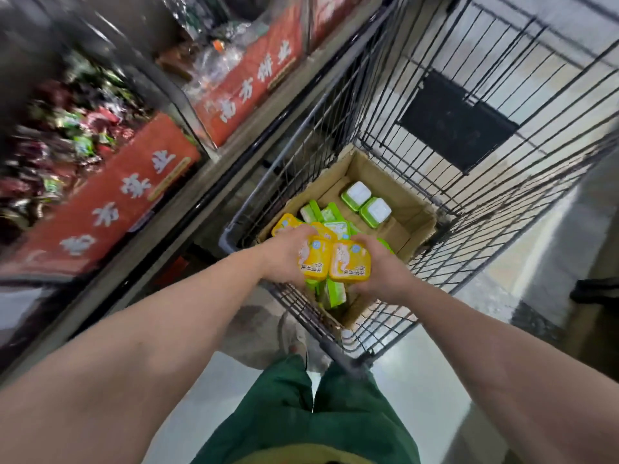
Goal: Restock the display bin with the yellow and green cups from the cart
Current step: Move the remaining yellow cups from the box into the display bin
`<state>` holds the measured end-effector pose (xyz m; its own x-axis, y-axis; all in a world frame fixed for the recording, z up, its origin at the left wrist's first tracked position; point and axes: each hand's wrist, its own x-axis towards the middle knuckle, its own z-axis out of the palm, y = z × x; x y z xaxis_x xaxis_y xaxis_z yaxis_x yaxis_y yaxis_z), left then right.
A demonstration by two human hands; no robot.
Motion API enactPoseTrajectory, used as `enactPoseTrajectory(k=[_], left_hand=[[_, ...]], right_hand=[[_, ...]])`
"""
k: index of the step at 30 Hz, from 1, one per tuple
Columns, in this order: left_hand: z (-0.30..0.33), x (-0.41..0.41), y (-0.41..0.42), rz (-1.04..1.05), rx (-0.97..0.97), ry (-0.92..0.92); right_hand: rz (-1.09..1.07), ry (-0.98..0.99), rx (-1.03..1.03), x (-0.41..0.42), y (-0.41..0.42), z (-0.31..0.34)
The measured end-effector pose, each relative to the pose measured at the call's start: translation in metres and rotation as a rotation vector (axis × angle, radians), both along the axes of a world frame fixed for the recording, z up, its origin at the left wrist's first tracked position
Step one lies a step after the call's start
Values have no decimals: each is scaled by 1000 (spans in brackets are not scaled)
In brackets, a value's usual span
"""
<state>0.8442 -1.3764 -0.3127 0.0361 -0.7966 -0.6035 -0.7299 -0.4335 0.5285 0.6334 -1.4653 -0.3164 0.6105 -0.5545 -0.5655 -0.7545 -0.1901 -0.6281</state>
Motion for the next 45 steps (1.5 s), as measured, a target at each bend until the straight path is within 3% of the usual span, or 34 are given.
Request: enactPoseTrajectory(k=[7, 13, 20, 30, 37, 45], left_hand=[[73, 18, 57, 193, -209, 36], [129, 19, 191, 561, -358, -8], [188, 24, 392, 943, -410, -37], [229, 61, 709, 1341, -415, -312], [246, 110, 888, 1497, -401, -360], [224, 186, 959, 1543, -423, -288]], right_hand=[[89, -162, -133, 21, 27, 77], [275, -315, -201, 52, 112, 128], [526, -462, -113, 126, 264, 178], [865, -571, 16, 265, 557, 208], [880, -640, 151, 339, 749, 208], [796, -556, 300, 409, 816, 202]])
